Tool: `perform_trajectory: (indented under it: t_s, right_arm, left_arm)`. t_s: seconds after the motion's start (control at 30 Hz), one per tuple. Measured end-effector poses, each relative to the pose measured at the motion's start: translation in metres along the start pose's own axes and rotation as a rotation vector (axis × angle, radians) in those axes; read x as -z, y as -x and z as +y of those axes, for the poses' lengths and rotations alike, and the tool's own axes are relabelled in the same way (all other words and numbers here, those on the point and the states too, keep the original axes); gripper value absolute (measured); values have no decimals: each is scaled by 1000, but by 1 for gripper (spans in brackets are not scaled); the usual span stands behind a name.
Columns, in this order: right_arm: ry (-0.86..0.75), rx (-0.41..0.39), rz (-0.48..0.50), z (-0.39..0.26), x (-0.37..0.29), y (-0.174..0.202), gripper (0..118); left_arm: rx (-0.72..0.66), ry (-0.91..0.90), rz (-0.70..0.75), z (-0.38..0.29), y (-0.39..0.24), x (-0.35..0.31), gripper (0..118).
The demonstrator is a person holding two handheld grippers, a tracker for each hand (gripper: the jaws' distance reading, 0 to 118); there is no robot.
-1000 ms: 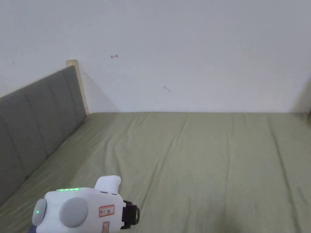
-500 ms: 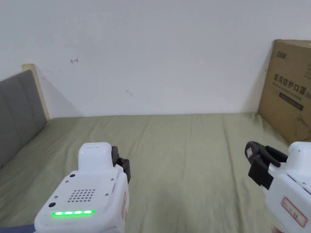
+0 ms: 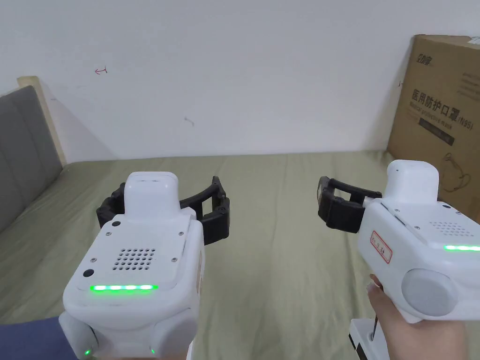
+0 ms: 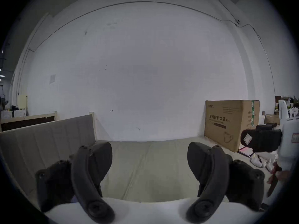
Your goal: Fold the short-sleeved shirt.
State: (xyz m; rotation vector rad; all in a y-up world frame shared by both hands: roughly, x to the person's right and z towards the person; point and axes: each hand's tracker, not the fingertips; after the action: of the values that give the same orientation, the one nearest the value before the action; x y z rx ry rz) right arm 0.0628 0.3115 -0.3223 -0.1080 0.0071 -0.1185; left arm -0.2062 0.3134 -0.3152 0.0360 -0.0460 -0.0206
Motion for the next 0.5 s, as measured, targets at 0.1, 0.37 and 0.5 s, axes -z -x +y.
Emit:
perform_trajectory:
  t_s: [0.1, 0.37, 0.5]
  right_arm:
    - [-18, -28, -1, -4, -5, 2, 112]
    - [-46, -85, -10, -10, -12, 10, 116]
    - [-75, -96, -12, -13, -16, 11, 118]
  left_arm:
    - [-24, 85, -37, -2, -1, 4, 111]
    - [5, 74, -52, -15, -10, -4, 111]
    - [13, 101, -35, -14, -10, -3, 111]
